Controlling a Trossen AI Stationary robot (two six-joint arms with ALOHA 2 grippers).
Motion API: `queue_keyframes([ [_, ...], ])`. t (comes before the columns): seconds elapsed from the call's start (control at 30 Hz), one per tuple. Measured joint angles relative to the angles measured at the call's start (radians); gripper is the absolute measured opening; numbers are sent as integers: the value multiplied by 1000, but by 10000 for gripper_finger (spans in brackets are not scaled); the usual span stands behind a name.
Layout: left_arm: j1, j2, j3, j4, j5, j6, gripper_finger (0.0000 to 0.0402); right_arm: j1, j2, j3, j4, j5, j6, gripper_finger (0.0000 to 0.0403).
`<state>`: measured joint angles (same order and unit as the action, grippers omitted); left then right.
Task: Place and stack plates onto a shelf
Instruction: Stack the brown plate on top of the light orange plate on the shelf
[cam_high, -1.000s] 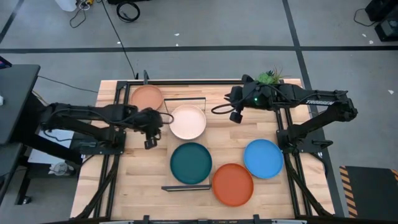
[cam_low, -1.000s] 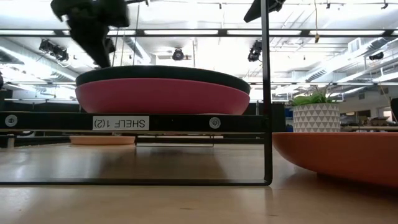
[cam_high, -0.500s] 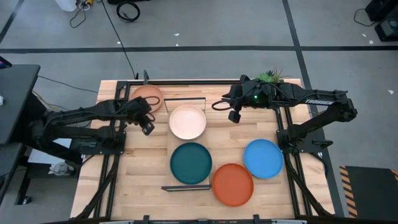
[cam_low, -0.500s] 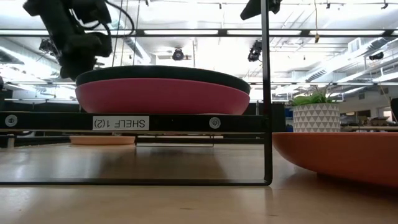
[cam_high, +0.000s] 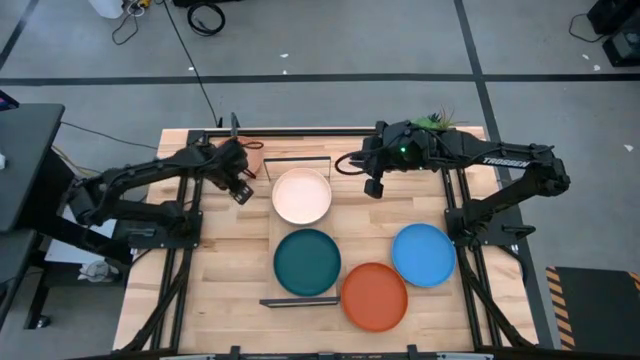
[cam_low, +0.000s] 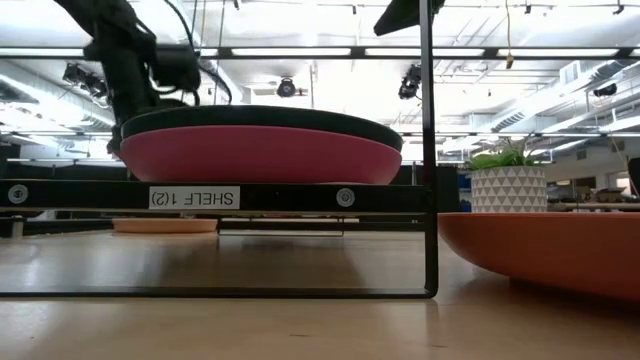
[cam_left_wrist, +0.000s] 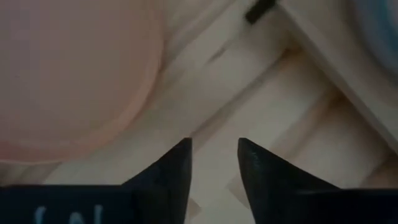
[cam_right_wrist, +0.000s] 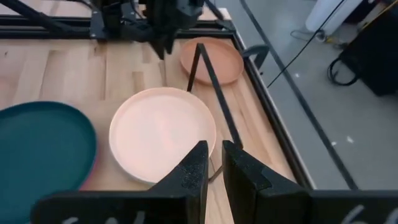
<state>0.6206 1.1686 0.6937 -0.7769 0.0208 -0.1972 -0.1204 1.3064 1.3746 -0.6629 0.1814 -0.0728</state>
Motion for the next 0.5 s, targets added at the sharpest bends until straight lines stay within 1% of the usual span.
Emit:
queue_keyframes([
  [0.13,25,62,0,47,-11,35,157,2,0,0,-12,-1,19,52],
  [0.27,27,111,0,84,-97,96,172,2,0,0,-12,-2,27,52],
  [0.33,27,131,0,84,-117,130,180,3,0,0,-12,-3,48,52],
  [0.5,27,175,0,89,-117,236,189,3,0,0,-12,-15,95,52],
])
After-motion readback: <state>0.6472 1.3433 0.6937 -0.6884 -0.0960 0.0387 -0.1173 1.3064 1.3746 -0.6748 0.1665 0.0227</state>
